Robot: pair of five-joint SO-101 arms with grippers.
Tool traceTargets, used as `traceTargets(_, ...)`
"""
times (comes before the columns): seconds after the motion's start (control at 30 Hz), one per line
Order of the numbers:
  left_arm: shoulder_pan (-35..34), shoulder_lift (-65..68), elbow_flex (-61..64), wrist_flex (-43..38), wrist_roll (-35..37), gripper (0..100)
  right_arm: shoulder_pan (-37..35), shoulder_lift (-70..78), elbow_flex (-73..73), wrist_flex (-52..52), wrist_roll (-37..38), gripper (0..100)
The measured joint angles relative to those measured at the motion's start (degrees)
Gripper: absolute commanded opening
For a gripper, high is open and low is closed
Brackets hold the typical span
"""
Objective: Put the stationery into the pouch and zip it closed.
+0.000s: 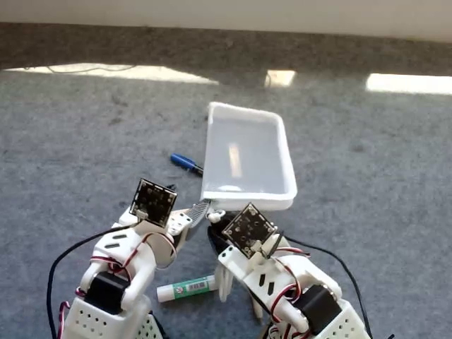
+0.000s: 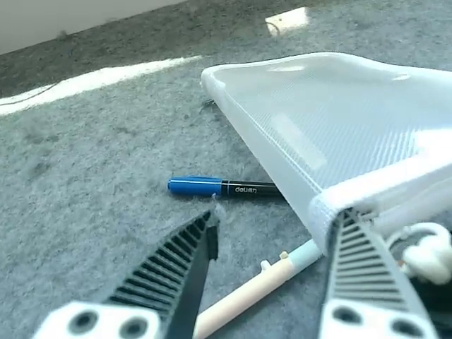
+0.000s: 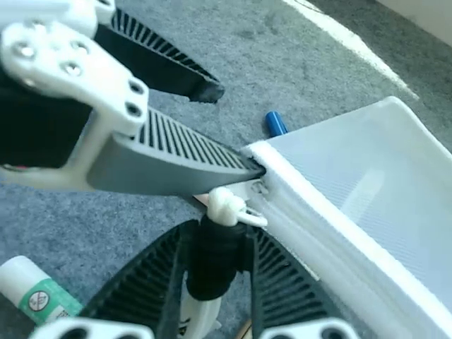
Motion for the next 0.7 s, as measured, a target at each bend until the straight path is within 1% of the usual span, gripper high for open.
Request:
traceTargets(0.13,0.00,0.00,1.23,-2.29,0.00,12,0.00,0.00,0.00,0.44,0.00,0.5)
traceTargets(0.37,0.18,0.00,1.23,-2.55,0.09,3,0.00,0.00,0.00,0.44,-0.79,0.5)
traceTargets(0.43,0.18,0.09,1.23,-2.55,-1.14,1,0.00,0.00,0.00,0.44,-1.32,0.5)
traceTargets(0.53,-1.49,0.09,1.23,-2.55,-3.52,1,0.00,0.00,0.00,0.44,-1.41,0.5)
traceTargets(0.7,-2.29,0.09,0.09,-1.14,-4.22,1,2.20,-0.09,0.00,0.35,-1.41,0.5)
